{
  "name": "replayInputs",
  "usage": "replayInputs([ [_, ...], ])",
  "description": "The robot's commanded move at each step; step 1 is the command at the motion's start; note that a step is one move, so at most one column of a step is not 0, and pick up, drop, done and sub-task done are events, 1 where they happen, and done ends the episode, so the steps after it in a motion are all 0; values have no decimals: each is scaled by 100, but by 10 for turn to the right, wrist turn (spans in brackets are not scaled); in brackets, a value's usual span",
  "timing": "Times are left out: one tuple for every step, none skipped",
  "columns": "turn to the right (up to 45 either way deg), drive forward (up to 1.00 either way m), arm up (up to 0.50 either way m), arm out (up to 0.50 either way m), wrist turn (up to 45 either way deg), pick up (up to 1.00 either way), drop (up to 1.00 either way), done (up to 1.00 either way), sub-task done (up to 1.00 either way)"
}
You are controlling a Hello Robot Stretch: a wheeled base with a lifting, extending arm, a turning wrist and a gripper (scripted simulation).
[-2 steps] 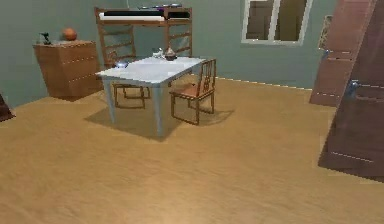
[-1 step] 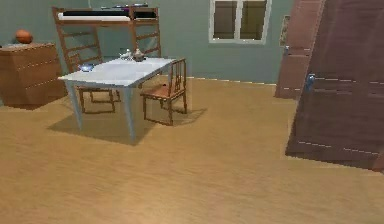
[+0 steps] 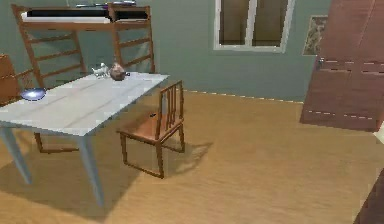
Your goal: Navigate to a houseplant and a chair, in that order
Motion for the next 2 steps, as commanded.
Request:
replayInputs([
  [0, 80, 0, 0, 0, 0, 0, 0, 0],
  [-210, 0, 0, 0, 0, 0, 0, 0, 0],
])
